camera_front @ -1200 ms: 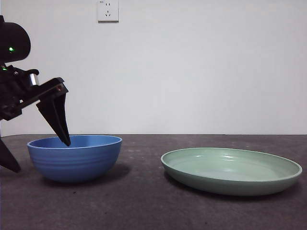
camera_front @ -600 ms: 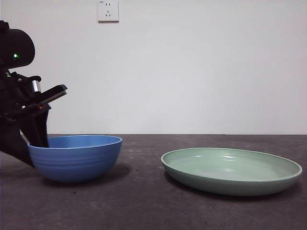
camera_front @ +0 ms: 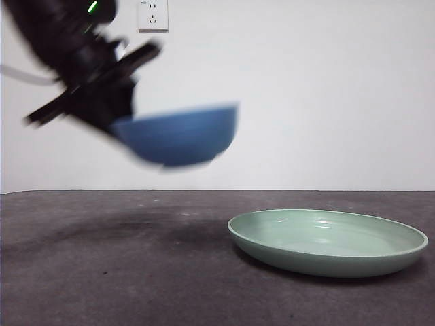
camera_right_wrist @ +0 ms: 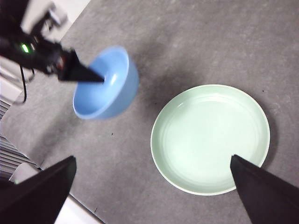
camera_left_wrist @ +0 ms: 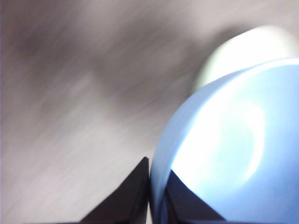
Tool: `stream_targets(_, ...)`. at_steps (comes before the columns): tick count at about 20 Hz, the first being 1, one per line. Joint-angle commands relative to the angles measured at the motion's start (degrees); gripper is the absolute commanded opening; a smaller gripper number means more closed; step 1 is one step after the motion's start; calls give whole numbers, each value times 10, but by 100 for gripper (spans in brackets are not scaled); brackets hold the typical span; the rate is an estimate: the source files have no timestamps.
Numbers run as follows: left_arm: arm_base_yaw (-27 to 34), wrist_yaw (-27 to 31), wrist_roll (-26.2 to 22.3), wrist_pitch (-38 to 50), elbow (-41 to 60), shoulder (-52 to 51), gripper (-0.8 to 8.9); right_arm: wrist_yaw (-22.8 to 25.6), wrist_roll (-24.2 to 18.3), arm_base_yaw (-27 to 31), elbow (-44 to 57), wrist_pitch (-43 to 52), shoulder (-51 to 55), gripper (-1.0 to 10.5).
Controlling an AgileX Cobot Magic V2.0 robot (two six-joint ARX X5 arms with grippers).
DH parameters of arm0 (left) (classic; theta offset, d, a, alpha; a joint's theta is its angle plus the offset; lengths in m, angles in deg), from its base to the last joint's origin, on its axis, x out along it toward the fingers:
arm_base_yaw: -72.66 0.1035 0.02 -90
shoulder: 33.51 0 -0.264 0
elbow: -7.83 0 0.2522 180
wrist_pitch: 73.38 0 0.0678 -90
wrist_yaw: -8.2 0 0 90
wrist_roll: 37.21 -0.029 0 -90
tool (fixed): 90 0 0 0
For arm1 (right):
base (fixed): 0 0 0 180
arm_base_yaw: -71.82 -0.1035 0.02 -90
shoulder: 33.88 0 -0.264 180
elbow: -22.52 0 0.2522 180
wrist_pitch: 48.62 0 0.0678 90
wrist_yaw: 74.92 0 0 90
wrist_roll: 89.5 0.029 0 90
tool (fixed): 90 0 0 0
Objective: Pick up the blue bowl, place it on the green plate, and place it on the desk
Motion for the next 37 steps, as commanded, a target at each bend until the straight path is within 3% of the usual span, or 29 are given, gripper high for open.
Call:
stream_targets(1, -28, 3, -1, -35, -115, 42, 10, 1, -5, -2, -8, 2, -2, 582)
stream_targets(8, -114, 30, -41, -182, -381, 231, 10, 1, -6, -2, -9, 3, -2, 582)
stream_targets(13, -157, 31, -52, -211, -460, 324, 10, 1, -7, -2, -9, 3, -2, 582)
stream_targets(17, -176, 32, -48, -206, -475, 383, 10, 1, -6, -2, -8, 3, -2, 582)
stream_targets(21, -185, 77, -48, -204, -475, 410, 9, 1, -6, -2, -9, 3, -2, 582)
stream_targets(31, -185, 77, -49, -189, -475, 434, 11, 1, -6, -2, -9, 3, -2, 582)
stream_targets(36, -184, 77, -59, -192, -475, 434, 44, 1, -6, -2, -9, 3, -2, 582)
stream_targets(37, -184, 77, -59, -193, -475, 434, 94, 1, -6, -2, -8, 3, -2, 582)
